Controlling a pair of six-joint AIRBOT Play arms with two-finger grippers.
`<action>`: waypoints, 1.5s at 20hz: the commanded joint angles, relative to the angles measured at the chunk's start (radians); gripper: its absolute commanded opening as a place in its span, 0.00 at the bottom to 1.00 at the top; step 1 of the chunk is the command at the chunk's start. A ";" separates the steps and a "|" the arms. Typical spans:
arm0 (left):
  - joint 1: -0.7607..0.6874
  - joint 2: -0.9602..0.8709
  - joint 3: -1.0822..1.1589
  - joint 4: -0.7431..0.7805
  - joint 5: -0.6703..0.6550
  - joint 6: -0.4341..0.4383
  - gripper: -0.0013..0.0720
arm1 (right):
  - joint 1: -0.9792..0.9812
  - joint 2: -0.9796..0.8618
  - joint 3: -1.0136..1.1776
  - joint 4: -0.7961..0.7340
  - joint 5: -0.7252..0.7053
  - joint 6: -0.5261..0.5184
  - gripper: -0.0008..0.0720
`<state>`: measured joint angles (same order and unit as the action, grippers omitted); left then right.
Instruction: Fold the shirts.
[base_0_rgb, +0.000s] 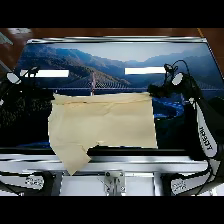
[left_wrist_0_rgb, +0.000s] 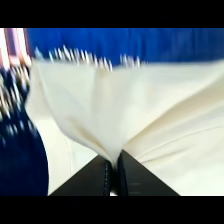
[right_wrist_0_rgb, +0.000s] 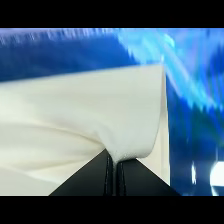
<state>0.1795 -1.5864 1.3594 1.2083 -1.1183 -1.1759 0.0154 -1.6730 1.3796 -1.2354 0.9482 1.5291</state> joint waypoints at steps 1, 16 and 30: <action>-0.012 -0.004 -0.030 0.042 -0.183 -0.074 0.08 | -0.001 -0.029 0.006 -0.039 0.188 0.069 0.10; 0.260 0.329 -0.370 -0.008 -0.373 -0.177 0.85 | -0.159 0.252 -0.059 -0.293 0.641 -0.121 0.95; 0.310 0.392 -0.892 -0.180 -0.066 -0.067 0.83 | -0.328 0.403 -0.379 0.100 0.415 -0.157 0.95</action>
<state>0.5251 -1.1831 0.4961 1.0805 -1.2652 -1.2449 -0.3088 -1.2747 1.0107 -1.1488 1.3907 1.3750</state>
